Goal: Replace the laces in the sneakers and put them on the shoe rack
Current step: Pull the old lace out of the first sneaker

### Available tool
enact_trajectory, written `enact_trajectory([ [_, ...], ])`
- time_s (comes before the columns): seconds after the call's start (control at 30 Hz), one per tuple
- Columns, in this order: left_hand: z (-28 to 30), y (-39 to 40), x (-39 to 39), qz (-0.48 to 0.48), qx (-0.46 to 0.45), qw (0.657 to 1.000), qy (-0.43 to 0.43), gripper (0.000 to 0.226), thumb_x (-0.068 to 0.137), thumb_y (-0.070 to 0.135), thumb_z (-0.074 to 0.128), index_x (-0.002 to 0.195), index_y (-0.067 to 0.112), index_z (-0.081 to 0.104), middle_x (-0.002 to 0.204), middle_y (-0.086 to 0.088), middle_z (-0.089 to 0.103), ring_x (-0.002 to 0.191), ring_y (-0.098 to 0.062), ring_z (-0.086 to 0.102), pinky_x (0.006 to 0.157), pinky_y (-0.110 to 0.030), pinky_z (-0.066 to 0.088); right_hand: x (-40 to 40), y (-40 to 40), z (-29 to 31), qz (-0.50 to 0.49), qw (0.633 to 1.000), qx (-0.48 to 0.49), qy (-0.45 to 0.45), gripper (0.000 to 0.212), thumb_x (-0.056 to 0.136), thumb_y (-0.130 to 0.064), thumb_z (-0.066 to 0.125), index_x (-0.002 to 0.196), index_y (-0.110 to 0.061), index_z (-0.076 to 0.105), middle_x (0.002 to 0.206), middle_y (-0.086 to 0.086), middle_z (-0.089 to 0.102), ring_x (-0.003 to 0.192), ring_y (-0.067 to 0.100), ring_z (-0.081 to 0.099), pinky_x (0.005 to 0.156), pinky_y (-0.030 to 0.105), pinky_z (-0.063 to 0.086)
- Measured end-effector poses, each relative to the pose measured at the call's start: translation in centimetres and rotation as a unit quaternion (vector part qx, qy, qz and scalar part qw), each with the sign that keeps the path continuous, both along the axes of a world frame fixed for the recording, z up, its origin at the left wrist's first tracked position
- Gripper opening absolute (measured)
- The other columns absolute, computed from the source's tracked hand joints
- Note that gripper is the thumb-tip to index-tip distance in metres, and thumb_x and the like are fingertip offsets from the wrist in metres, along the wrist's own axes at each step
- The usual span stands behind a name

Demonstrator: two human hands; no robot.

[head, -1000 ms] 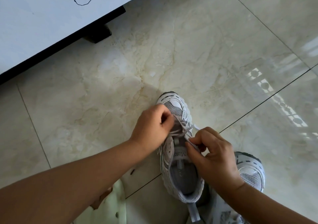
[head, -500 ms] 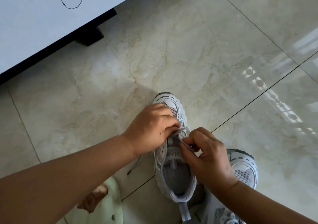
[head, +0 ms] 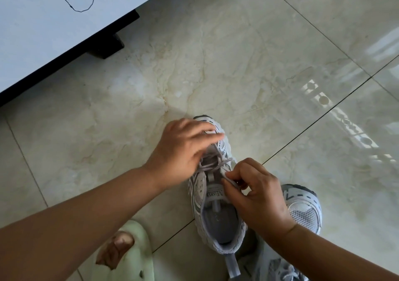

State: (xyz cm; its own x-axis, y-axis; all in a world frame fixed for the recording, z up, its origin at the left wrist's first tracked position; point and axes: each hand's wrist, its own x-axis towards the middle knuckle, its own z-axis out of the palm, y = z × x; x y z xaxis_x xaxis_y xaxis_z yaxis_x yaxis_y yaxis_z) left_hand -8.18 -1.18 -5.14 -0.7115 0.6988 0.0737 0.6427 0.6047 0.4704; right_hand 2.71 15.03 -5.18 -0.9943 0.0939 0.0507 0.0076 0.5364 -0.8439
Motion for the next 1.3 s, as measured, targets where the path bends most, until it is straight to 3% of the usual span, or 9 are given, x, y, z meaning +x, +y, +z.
enact_trajectory([
  [0.1, 0.4, 1.0, 0.4, -0.114, -0.006, 0.993, 0.012, 0.028, 0.083, 0.021, 0.049, 0.098, 0.021, 0.073, 0.102, 0.003, 0.065, 0.1, -0.016, 0.051, 0.091, -0.032, 0.029, 0.0, 0.0, 0.0, 0.0, 1.0, 0.004, 0.005, 0.014, 0.073, -0.007, 0.066, 0.064, -0.007, 0.055, 0.065, -0.003, 0.049, 0.058, 0.013, 0.045, 0.048, 0.035, 0.044],
  [0.2, 0.1, 0.9, 0.1, -0.098, 0.025, 0.994, -0.03, 0.014, 0.08, 0.021, 0.063, 0.088, 0.018, 0.074, 0.08, 0.004, 0.063, 0.081, -0.013, 0.053, 0.081, -0.023, 0.034, 0.0, 0.0, 0.0, -0.005, 1.0, 0.002, 0.001, 0.012, 0.074, -0.01, 0.065, 0.065, -0.007, 0.057, 0.065, -0.002, 0.051, 0.058, 0.014, 0.048, 0.048, 0.036, 0.044],
  [0.37, 0.1, 1.3, 0.1, 0.091, 0.057, 0.987, -0.119, 0.008, 0.081, 0.011, 0.063, 0.084, 0.012, 0.071, 0.084, 0.0, 0.064, 0.077, -0.011, 0.057, 0.069, -0.024, 0.045, 0.0, 0.0, 0.2, -0.016, 1.0, -0.01, -0.013, 0.016, 0.075, -0.009, 0.064, 0.062, -0.006, 0.055, 0.063, -0.001, 0.05, 0.058, 0.016, 0.048, 0.049, 0.039, 0.044],
  [0.57, -0.4, 0.0, -1.7, 0.284, 0.039, 0.946, -0.149, 0.011, 0.086, 0.004, 0.06, 0.088, 0.01, 0.07, 0.085, -0.001, 0.062, 0.073, -0.012, 0.054, 0.066, -0.017, 0.036, 0.1, 0.2, 0.4, -0.022, 0.999, -0.011, -0.02, 0.016, 0.075, -0.012, 0.065, 0.063, -0.008, 0.056, 0.064, -0.003, 0.051, 0.059, 0.014, 0.049, 0.05, 0.037, 0.045],
  [0.7, 0.0, -0.1, -1.2, 0.114, 0.019, 0.988, -0.099, 0.024, 0.082, -0.001, 0.061, 0.102, 0.01, 0.067, 0.1, -0.005, 0.062, 0.09, -0.019, 0.056, 0.081, -0.032, 0.047, 0.1, 0.2, 0.3, -0.017, 1.0, -0.014, -0.014, 0.015, 0.076, -0.01, 0.065, 0.063, -0.007, 0.056, 0.064, -0.001, 0.051, 0.059, 0.015, 0.049, 0.049, 0.038, 0.045],
  [0.83, 0.6, 1.0, -0.3, -0.106, -0.022, 0.993, -0.04, 0.04, 0.077, 0.013, 0.046, 0.108, 0.02, 0.068, 0.116, 0.0, 0.062, 0.111, -0.02, 0.05, 0.099, -0.038, 0.033, -0.1, 0.2, 0.2, -0.013, 1.0, -0.007, -0.007, 0.015, 0.075, -0.009, 0.065, 0.063, -0.008, 0.056, 0.064, -0.003, 0.05, 0.058, 0.014, 0.047, 0.049, 0.035, 0.044],
  [0.97, 1.0, 1.5, -0.2, -0.172, 0.001, 0.982, -0.082, 0.021, 0.082, 0.017, 0.055, 0.093, 0.013, 0.073, 0.098, 0.0, 0.069, 0.093, -0.019, 0.062, 0.082, -0.036, 0.047, 0.0, 0.3, 0.4, -0.011, 1.0, -0.002, -0.006, 0.013, 0.074, -0.008, 0.066, 0.064, -0.009, 0.057, 0.065, -0.005, 0.05, 0.058, 0.011, 0.047, 0.05, 0.03, 0.043],
  [1.2, 0.9, 1.4, -1.2, 0.051, 0.052, 0.988, -0.136, 0.01, 0.088, 0.003, 0.058, 0.091, 0.008, 0.067, 0.084, 0.005, 0.062, 0.076, -0.014, 0.064, 0.068, -0.015, 0.048, 0.1, -0.1, 0.4, -0.016, 1.0, -0.009, -0.022, 0.015, 0.075, -0.011, 0.065, 0.063, -0.008, 0.056, 0.065, -0.002, 0.051, 0.06, 0.014, 0.049, 0.05, 0.037, 0.045],
  [1.3, 0.2, 1.0, -1.6, 0.199, 0.054, 0.97, -0.128, 0.012, 0.089, 0.002, 0.055, 0.092, 0.008, 0.066, 0.079, 0.006, 0.057, 0.072, -0.017, 0.064, 0.069, -0.027, 0.049, 0.3, -0.1, 0.5, -0.016, 0.999, -0.013, -0.027, 0.015, 0.076, -0.012, 0.064, 0.063, -0.008, 0.056, 0.065, -0.003, 0.051, 0.06, 0.013, 0.05, 0.05, 0.037, 0.045],
])
